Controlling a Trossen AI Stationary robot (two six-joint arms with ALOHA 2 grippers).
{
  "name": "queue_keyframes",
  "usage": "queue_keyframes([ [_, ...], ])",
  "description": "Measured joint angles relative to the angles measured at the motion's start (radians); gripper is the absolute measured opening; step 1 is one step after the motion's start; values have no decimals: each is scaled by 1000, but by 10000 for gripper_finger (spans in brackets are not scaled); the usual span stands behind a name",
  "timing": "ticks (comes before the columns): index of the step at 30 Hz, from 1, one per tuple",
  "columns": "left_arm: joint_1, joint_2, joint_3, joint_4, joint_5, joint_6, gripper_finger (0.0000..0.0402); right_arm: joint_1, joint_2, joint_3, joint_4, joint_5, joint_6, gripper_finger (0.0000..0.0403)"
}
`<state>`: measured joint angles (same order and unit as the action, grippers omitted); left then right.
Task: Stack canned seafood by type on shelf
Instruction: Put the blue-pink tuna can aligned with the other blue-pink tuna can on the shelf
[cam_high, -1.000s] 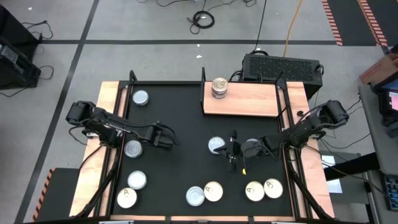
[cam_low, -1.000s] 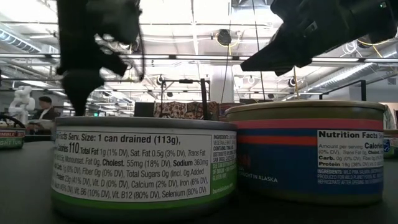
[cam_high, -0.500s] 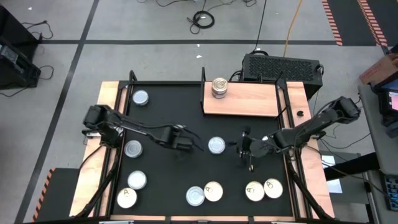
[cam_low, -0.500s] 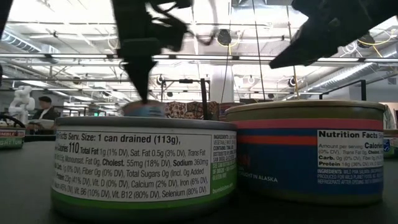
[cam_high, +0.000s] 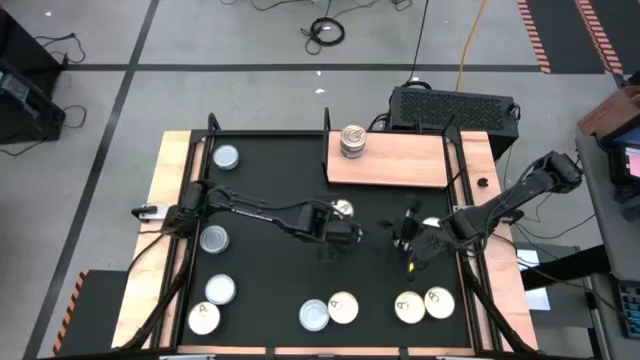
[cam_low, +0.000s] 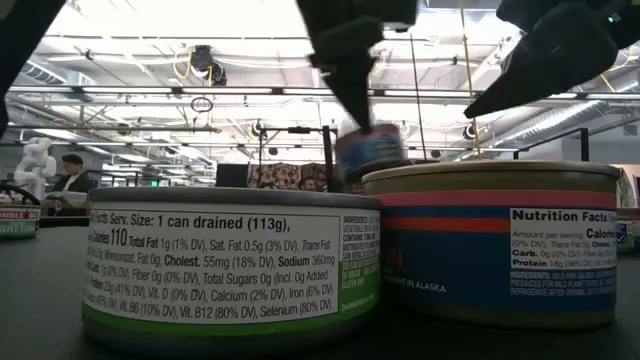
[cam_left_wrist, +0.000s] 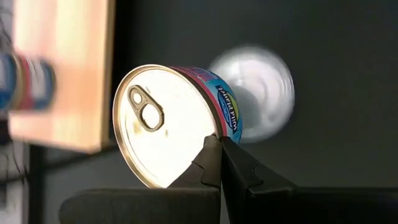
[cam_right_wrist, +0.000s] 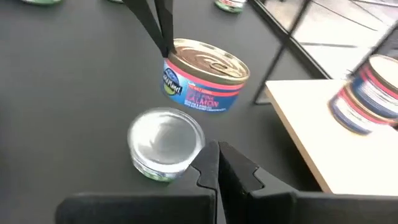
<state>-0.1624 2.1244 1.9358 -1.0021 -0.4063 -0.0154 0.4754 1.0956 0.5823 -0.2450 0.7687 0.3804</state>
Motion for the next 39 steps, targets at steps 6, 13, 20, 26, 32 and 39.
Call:
queue_keyframes([
  [6, 77, 72, 71, 40, -20, 138, 0, 4, -10, 0, -89, 46, 64, 0],
  [13, 188, 112, 85, 107, -22, 231, 0, 4, -11, 0, -96, 47, 72, 0],
  [20, 264, 112, 85, 171, -18, 313, 0, 4, -11, 0, -98, 64, 70, 0],
  [26, 303, 123, 86, 176, 33, 328, 0, 4, -11, 0, -98, 73, 69, 0],
  [32, 312, 148, 86, 194, 35, 373, 0, 3, -11, 0, -98, 99, 70, 0],
  [39, 333, 156, 86, 192, 34, 385, 0, 3, -10, -1, -99, 99, 71, 0],
])
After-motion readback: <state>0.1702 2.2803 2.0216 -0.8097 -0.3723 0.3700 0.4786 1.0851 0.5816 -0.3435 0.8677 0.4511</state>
